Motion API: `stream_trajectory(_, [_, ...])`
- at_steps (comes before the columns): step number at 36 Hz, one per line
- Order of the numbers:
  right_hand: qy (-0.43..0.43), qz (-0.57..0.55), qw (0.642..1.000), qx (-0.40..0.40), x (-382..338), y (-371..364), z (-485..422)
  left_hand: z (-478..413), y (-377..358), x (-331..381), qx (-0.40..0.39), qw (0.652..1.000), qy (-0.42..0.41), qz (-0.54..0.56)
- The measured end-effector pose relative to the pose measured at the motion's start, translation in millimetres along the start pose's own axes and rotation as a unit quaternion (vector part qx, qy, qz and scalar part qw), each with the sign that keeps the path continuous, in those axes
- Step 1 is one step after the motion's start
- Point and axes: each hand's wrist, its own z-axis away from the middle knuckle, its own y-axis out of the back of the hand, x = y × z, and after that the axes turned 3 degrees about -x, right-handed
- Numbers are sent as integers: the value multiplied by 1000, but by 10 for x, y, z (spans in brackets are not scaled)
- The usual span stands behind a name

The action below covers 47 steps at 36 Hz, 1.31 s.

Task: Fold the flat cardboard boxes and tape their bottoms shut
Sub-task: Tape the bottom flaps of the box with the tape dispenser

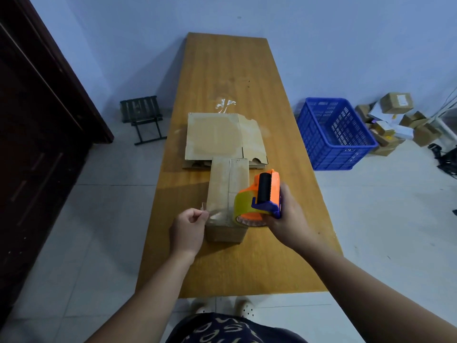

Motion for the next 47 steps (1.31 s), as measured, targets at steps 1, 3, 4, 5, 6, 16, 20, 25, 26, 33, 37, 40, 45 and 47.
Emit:
stream_trajectory(1, [5,-6,1000,3,-11,-7,14,-6,9,-14,-5,1000,-6,1])
stream_trajectory(3, [17,-8,1000,0,-28,-11,42,-10,18,-36,-16,1000,-20,7])
stream_trajectory(4, [23,-2,1000,-4,-33,-8,51,-7,23,-45,-24,999,-25,12])
stream_trajectory(5, [30,5,999,-10,-40,-3,57,-2,28,-53,-29,999,-30,18])
stream_trajectory(6, [35,13,999,-16,-39,2,60,5,35,-65,-33,999,-33,27])
stream_trajectory(16, [19,43,999,-12,136,-2,56,129,18,-148,20,996,-37,77])
stream_trajectory(20, [23,30,999,-22,162,-24,65,172,-43,-164,43,997,-3,57])
stream_trajectory(25, [29,34,998,-49,194,-35,52,152,-22,-169,30,996,34,72])
stream_trajectory(26, [30,34,997,-55,210,-43,50,138,-6,-181,19,996,36,76])
stream_trajectory(33, [39,31,997,-56,336,-105,87,14,68,-279,-30,990,91,104])
stream_trajectory(37, [32,45,996,-67,382,-149,121,-23,57,-281,-41,986,116,109])
stream_trajectory(40, [0,12,998,-54,391,-193,122,-6,48,-269,-34,988,104,106])
stream_trajectory(45, [-13,-72,997,-39,394,-247,163,12,11,-220,-8,996,64,60])
stream_trajectory(47, [-25,-83,996,-25,375,-272,181,19,5,-197,0,998,54,38])
